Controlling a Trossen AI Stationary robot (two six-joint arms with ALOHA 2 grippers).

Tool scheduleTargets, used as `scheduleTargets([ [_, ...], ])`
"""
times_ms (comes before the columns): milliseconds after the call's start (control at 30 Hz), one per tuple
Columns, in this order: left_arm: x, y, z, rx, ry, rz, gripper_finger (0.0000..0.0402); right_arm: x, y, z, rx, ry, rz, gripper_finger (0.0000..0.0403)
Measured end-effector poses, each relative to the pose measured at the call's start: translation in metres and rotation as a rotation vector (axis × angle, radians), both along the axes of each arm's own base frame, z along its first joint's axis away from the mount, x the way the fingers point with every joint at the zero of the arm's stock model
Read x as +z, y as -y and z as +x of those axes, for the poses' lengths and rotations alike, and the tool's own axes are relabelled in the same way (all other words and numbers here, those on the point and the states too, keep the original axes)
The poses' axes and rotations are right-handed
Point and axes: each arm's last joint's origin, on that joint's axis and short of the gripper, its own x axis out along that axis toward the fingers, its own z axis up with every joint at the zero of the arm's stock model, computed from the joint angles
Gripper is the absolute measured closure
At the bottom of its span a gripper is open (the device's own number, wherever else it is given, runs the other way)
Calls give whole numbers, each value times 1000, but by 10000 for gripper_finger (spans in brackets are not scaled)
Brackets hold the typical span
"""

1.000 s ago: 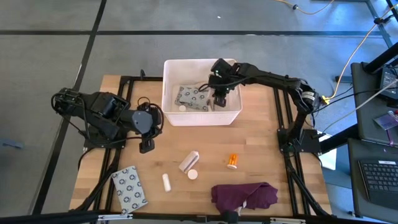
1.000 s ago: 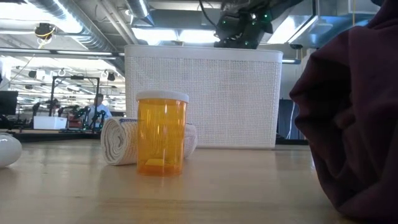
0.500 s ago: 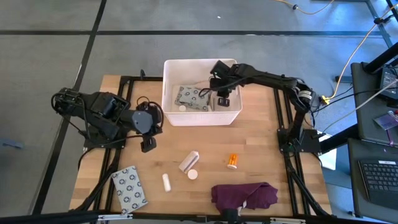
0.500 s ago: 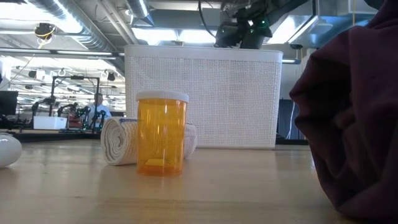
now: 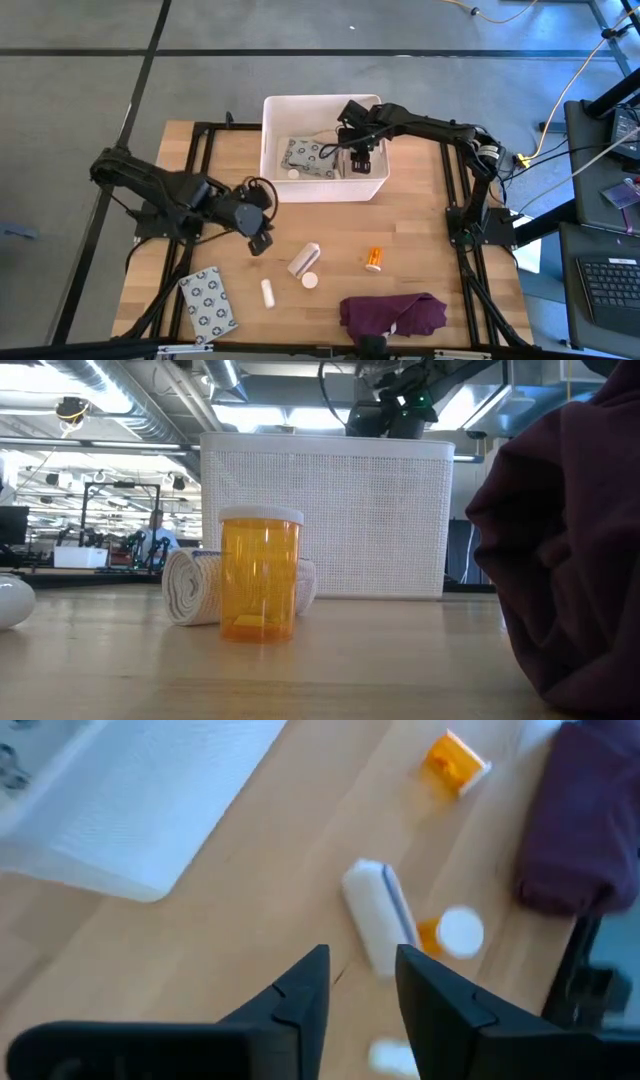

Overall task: Pick & place medical supplies in basket/bin
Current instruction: Put the light brown and red bandage into the white bin, then put the light brown and blue bandage into the white bin

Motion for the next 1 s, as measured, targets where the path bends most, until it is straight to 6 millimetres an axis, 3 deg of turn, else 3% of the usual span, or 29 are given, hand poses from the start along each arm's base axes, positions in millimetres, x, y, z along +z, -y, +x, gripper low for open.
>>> scheduleTargets([
  [167,-43,10,16,48,152,51,271,4,0,-1,-79,16,7,173],
  [400,-97,17,28,88,323,-17,248,26,-6,-11,-127,77,-3,166],
  [800,-175,38,62,-7,180,-29,239,127,-21,-38,-256,398,-64,166],
  [1000,-195,42,67,-37,123,-61,239,161,-29,-54,-262,505,-96,166],
])
